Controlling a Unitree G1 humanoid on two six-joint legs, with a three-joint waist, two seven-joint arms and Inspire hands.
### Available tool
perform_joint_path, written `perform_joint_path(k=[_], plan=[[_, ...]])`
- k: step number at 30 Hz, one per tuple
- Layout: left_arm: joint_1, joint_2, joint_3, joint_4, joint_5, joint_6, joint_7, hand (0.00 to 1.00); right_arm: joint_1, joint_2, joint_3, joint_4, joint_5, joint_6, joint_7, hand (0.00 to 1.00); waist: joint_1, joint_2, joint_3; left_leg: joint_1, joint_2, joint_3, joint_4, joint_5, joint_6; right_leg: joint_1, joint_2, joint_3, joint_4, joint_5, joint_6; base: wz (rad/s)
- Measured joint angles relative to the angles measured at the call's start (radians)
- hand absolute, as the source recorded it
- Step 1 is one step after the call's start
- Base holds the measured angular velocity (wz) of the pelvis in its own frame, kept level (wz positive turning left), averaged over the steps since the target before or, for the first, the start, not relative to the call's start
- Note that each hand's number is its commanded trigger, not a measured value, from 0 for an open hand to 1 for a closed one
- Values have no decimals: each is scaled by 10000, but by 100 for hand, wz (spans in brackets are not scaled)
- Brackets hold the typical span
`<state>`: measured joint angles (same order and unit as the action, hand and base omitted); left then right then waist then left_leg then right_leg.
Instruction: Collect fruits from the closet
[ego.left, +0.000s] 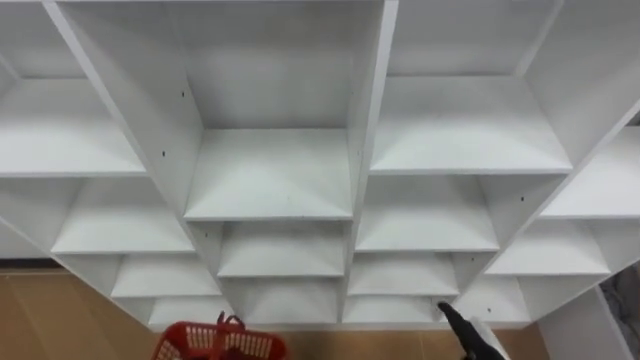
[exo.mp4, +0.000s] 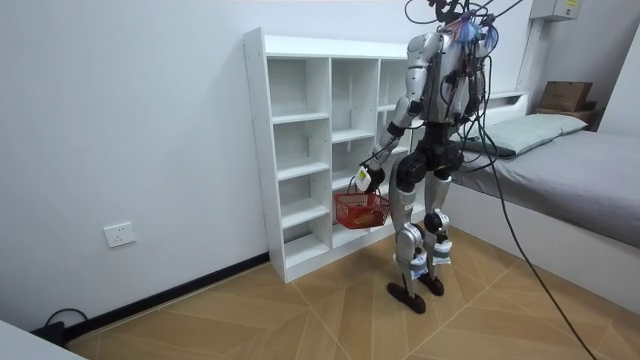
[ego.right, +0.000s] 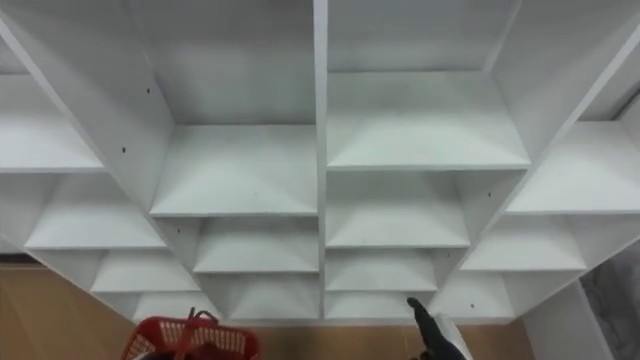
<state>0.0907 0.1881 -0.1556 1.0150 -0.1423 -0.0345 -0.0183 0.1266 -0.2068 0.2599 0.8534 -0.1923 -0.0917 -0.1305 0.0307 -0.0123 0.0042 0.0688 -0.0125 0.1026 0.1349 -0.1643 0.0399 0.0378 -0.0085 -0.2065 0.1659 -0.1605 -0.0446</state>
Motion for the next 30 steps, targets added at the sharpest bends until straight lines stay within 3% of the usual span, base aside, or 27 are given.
perform_joint_path(k=[6,14,22,30], plan=[[131,-20,11,365,-14,3,586,100,366,6,-110,477,688,-7,18,0,-4,-23,9,-20,6,23,-8,-33,-2,-30,16,40,-19,-14,18,0],[764,-329,1335,718,-30,23,964,100,427,230,-944,2034,1287,39,124,0,31,-63,-38,132,39,17,-28,-171,-8,192,88,114,-157,-10,37,-2],[1136,-460,1957,854,75,486,976,100,419,479,-1850,3199,1851,335,236,0,7,-11,6,414,30,-32,-21,-255,-2,514,105,101,-305,-35,71,2],[1142,-465,2013,853,409,906,983,100,520,487,-1865,3591,606,1172,427,0,-13,11,5,478,9,-34,-4,-329,37,628,88,109,-279,-65,123,0]])
